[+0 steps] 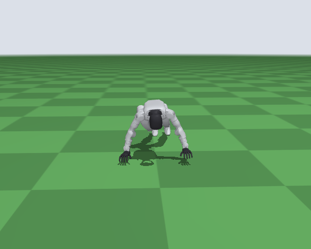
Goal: Upper body actions
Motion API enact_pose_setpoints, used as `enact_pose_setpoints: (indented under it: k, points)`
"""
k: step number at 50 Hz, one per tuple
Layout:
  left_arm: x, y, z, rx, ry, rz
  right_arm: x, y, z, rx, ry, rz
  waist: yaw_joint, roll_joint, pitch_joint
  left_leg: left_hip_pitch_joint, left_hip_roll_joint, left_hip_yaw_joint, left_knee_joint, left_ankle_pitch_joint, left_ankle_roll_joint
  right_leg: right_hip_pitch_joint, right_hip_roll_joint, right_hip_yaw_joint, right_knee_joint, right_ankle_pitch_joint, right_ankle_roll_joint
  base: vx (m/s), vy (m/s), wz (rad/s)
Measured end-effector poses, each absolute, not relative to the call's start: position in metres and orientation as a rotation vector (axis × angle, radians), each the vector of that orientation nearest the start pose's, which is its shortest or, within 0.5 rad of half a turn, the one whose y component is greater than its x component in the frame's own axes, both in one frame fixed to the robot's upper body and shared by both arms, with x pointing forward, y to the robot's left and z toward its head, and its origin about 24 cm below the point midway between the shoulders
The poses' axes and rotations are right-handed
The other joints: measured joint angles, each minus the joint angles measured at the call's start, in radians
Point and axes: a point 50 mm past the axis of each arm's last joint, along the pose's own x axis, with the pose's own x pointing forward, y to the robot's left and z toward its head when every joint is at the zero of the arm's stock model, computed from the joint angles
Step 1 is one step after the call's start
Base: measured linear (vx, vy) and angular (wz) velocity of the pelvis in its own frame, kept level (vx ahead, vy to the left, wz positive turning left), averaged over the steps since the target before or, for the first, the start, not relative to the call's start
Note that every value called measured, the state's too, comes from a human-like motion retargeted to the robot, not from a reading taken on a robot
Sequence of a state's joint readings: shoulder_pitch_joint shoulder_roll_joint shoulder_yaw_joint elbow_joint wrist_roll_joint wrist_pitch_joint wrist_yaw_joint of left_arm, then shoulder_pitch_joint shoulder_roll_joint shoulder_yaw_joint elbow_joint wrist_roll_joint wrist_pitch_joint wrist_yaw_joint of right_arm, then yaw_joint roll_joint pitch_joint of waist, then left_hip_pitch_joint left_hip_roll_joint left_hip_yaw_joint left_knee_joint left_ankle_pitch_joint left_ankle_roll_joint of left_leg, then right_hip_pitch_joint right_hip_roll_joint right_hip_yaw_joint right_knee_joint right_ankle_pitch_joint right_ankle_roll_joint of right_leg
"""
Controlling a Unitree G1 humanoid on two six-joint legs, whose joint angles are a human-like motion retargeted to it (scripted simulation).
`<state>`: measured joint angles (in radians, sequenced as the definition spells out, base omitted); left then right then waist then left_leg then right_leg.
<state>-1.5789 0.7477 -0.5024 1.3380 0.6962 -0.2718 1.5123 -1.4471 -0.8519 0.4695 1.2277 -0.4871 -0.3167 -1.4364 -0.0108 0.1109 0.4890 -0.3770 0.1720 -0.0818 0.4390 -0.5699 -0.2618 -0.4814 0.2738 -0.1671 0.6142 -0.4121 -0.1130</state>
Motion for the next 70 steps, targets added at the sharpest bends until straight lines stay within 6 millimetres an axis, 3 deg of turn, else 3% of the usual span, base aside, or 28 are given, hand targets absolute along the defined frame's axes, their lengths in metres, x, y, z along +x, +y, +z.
enact_pose_setpoints:
  k: [3,5,7,8,10,12,15,18,20,22,23,25,27,31,33,35,38,41,49,51,54,58,62,63,64,65,67,70]
  points:
    - [0.337,0.261,0.376,1.072,-1.414,1.395,0.328,-0.295,0.358,-0.93,-1.275,-1.42,-0.003,0.01,0.004,0.036,0.002,-0.028,-0.079,0.068,0.008,0.057,0.035,-0.033,-0.159,0.086,-0.051,0.32,-0.16,0.16]
    - [0.333,0.264,0.372,1.048,-1.456,1.411,0.326,-0.296,0.353,-0.904,-1.298,-1.436,-0.016,-0.005,0.006,0.037,-0.032,-0.054,-0.144,0.212,0.004,0.083,0.047,-0.002,-0.304,0.246,-0.033,0.55,-0.11,1.37]
    - [0.327,0.266,0.377,1.0,-1.498,1.455,0.32,-0.298,0.358,-0.86,-1.346,-1.481,-0.017,-0.035,0.01,-0.045,-0.092,-0.004,-0.139,0.43,0.0,-0.015,-0.036,0.053,-0.291,0.502,0.12,0.65,0.21,2.14]
    - [0.321,0.268,0.386,0.977,-1.523,1.492,0.317,-0.299,0.364,-0.825,-1.376,-1.514,-0.018,-0.039,0.011,-0.129,-0.117,0.039,-0.088,0.517,0.0,-0.087,-0.089,0.06,-0.28,0.665,0.246,0.49,0.19,3.18]
    - [0.31,0.288,0.391,1.028,-1.525,1.55,0.325,-0.285,0.362,-0.757,-1.372,-1.505,-0.041,-0.095,-0.049,-0.297,-0.113,0.119,0.062,0.559,0.0,-0.222,-0.148,-0.061,-0.253,0.88,0.375,-0.04,-0.09,-0.43]
    - [0.302,0.303,0.393,1.059,-1.507,1.58,0.331,-0.275,0.366,-0.739,-1.365,-1.477,0.007,-0.151,-0.11,-0.585,-0.084,0.151,0.412,0.4,0.0,-0.456,-0.084,-0.019,-0.03,0.701,0.375,-0.03,-0.14,-38.14]
    - [0.231,0.311,0.484,0.911,-1.721,1.819,0.287,-0.267,0.462,-0.488,-1.518,-1.619,-0.023,-0.204,0.031,-1.193,0.012,0.091,0.886,0.256,0.0,-1.011,-0.213,-0.144,0.462,0.372,0.375,-1.11,1.17,-29.29]
    - [0.277,0.344,0.401,1.273,-1.39,1.622,0.362,-0.219,0.358,-0.695,-1.237,-1.298,-0.086,-0.359,0.031,-1.193,-0.082,0.218,1.28,0.055,0.095,-1.088,-0.451,-0.096,1.004,0.057,0.289,-1.4,-0.1,39.54]
    - [0.298,0.37,0.3,1.515,-1.061,1.387,0.389,-0.182,0.241,-0.903,-0.978,-1.007,-0.108,-0.391,0.031,-1.193,-0.137,0.284,1.497,-0.068,0.207,-1.089,-0.586,-0.13,1.21,-0.04,0.224,-1.63,-0.27,8.21]
    - [0.318,0.344,0.189,1.502,-0.837,1.1,0.375,-0.215,0.149,-1.225,-0.709,-0.867,-0.077,-0.225,0.031,-1.193,-0.21,0.293,1.451,-0.018,0.26,-1.089,-0.663,-0.147,1.174,-0.032,0.28,-1.43,-0.01,2.56]
    - [0.329,0.311,0.148,1.449,-0.789,0.964,0.362,-0.251,0.126,-1.388,-0.566,-0.856,-0.057,-0.103,0.031,-1.193,-0.263,0.259,1.346,0.175,0.227,-1.089,-0.699,-0.155,1.083,0.014,0.326,-0.63,0.0,2.59]
    - [0.329,0.294,0.112,1.495,-0.692,0.807,0.353,-0.266,0.098,-1.546,-0.341,-0.757,-0.091,0.046,0.031,-1.193,-0.167,0.234,1.579,0.01,0.385,-1.089,-0.655,-0.365,1.136,0.014,0.125,0.0,-0.26,2.15]
    - [0.317,0.304,0.08,1.573,-0.481,0.704,0.356,-0.242,0.072,-1.641,-0.204,-0.56,-0.141,-0.073,0.031,-1.193,-0.248,0.307,1.696,0.04,0.312,-1.089,-0.68,-0.252,1.191,0.107,0.102,0.4,-0.21,0.36]
    - [0.337,0.291,0.065,1.644,-0.178,0.352,0.367,-0.233,0.061,-1.671,0.277,-0.379,-0.179,-0.127,0.031,-1.193,-0.297,0.368,1.747,0.066,0.314,-1.089,-0.811,-0.264,1.32,0.094,-0.05,0.2,-0.16,0.77]
    - [0.356,0.289,0.075,1.667,0.033,0.262,0.376,-0.221,0.066,-1.509,0.503,-0.292,-0.211,-0.152,0.031,-1.193,-0.317,0.394,1.66,0.112,0.306,-1.089,-0.826,-0.229,1.28,0.072,-0.053,-0.01,-0.07,1.19]
    - [0.373,0.292,0.1,1.605,0.241,0.339,0.394,-0.196,0.091,-1.298,0.361,-0.336,-0.227,-0.155,0.031,-1.186,-0.335,0.369,1.519,0.15,0.256,-1.089,-0.82,-0.193,1.176,0.083,0.013,-0.03,-0.11,1.02]
    - [0.393,0.24,0.124,1.223,-0.108,0.349,0.402,-0.167,0.1,-1.069,0.163,-0.334,-0.241,-0.177,-0.028,-1.086,-0.354,0.301,1.281,0.251,0.189,-1.035,-0.785,-0.116,1.012,0.129,0.11,0.02,0.02,0.55]
    - [0.394,0.194,0.142,0.881,-0.4,0.284,0.4,-0.162,0.092,-0.917,0.113,-0.28,-0.232,-0.214,-0.079,-0.891,-0.364,0.223,1.017,0.324,0.118,-0.887,-0.764,-0.078,0.832,0.128,0.142,0.12,0.08,-0.09]
    - [0.382,0.152,0.145,0.24,-0.461,0.367,0.374,-0.188,0.059,-0.574,0.05,-0.306,-0.152,-0.208,-0.271,-0.429,-0.305,0.083,0.42,0.405,0.033,-0.446,-0.543,-0.006,0.284,0.171,0.323,0.19,0.07,-0.71]
    - [0.381,0.151,0.156,0.069,-0.511,0.405,0.367,-0.201,0.054,-0.511,0.044,-0.386,-0.138,-0.195,-0.316,-0.325,-0.295,0.047,0.339,0.413,0.007,-0.348,-0.483,0.008,0.204,0.173,0.314,0.34,0.05,-0.77]
    - [0.378,0.144,0.191,-0.273,-0.662,0.466,0.361,-0.233,0.067,-0.373,-0.012,-0.605,-0.098,-0.207,-0.373,-0.166,-0.313,0.044,0.258,0.409,0.019,-0.213,-0.474,0.007,0.123,0.201,0.227,0.51,0.12,-0.56]
    - [0.384,0.127,0.215,-0.573,-0.655,0.432,0.348,-0.315,0.121,-0.033,-0.196,-0.869,-0.023,-0.171,-0.492,0.12,-0.365,-0.011,-0.009,0.525,0.102,0.037,-0.433,-0.07,-0.07,0.332,0.211,0.94,0.06,0.27]
    - [0.402,0.121,0.238,-0.668,-0.594,0.06,0.324,-0.37,0.206,0.093,-0.527,-0.897,0.0,-0.144,-0.508,0.306,-0.283,0.138,-0.148,1.093,0.0,0.357,-0.413,-0.303,-0.39,0.936,0.374,0.43,0.14,0.29]
    - [0.402,0.119,0.249,-0.621,-0.631,-0.015,0.321,-0.371,0.226,0.082,-0.601,-0.882,0.022,-0.143,-0.498,0.262,-0.178,0.413,-0.023,1.093,0.0,0.358,-0.465,-0.611,-0.254,0.936,0.374,-0.48,-0.14,-0.92]
    - [0.404,0.12,0.261,-0.575,-0.654,-0.085,0.317,-0.373,0.252,0.053,-0.676,-0.862,0.039,-0.155,-0.496,0.25,-0.132,0.433,0.026,1.093,0.0,0.355,-0.472,-0.651,-0.187,0.936,0.375,-0.28,-0.6,-0.87]
    - [0.406,0.124,0.274,-0.533,-0.67,-0.153,0.31,-0.373,0.28,0.015,-0.75,-0.838,0.052,-0.174,-0.499,0.252,-0.116,0.325,0.037,1.093,0.0,0.35,-0.457,-0.557,-0.155,0.936,0.375,0.65,-0.76,0.05]
    - [0.4,0.128,0.32,-0.397,-0.765,-0.237,0.315,-0.349,0.336,-0.047,-0.83,-0.738,0.008,-0.2,-0.459,0.305,-0.179,0.096,0.038,1.093,0.0,0.364,-0.306,-0.049,-0.039,0.936,0.375,0.99,-0.34,0.85]
    - [0.381,0.101,0.384,-0.176,-0.885,-0.343,0.328,-0.26,0.411,-0.018,-0.977,-0.537,-0.024,-0.198,-0.412,0.302,-0.23,0.045,0.132,1.093,0.0,0.363,-0.242,0.079,0.065,0.936,0.375,0.37,0.03,-0.3]
